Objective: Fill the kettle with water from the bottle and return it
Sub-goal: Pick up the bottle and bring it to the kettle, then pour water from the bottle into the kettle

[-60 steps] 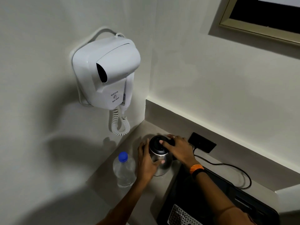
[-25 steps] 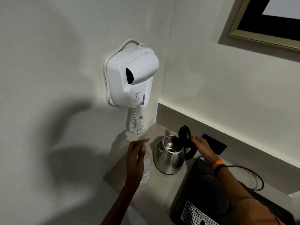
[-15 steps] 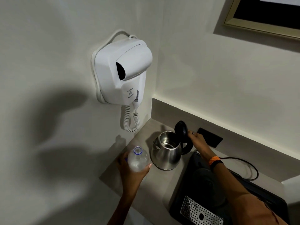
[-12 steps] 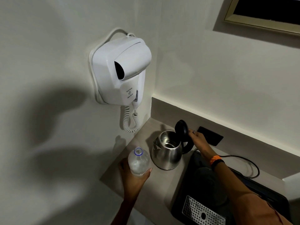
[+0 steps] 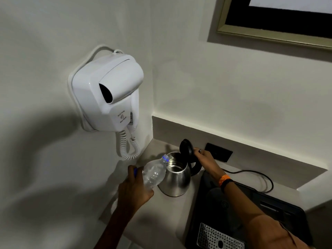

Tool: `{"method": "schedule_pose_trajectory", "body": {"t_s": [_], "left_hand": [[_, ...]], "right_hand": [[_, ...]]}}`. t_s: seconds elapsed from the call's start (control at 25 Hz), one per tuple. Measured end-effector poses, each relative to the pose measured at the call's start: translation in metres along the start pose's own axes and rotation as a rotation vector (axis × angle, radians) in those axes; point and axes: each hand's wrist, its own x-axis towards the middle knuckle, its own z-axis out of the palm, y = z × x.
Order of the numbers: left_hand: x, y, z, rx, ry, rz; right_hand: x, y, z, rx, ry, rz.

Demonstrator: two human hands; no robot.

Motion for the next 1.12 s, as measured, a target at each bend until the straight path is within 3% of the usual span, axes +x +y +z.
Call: {"method": "schedule_pose_trajectory", "body": {"t_s": [0.16,0.44,0.68,1.12], "left_hand": [[0.024,0.012,-0.04,0.316,-0.203,0.017],[0.043,0.032,-0.083,0.643,-0.285,0.174],[0.048,0.053,-0.094,0.739,-0.334,0.234],[0.038,0.048,-0.091,0.686,-0.323,0.215]], "right_hand": [[0.0,0.0,0.001,-0.002,0.011,-0.007],[0.0,-0.001,0.001,-0.031,0.007,-0.033],[-0.005,-0.004,-0.001,-0.011,-0.011,-0.047],[-0.01,-0.009,0.0,-0.009,-0.034,-0.037]]}}
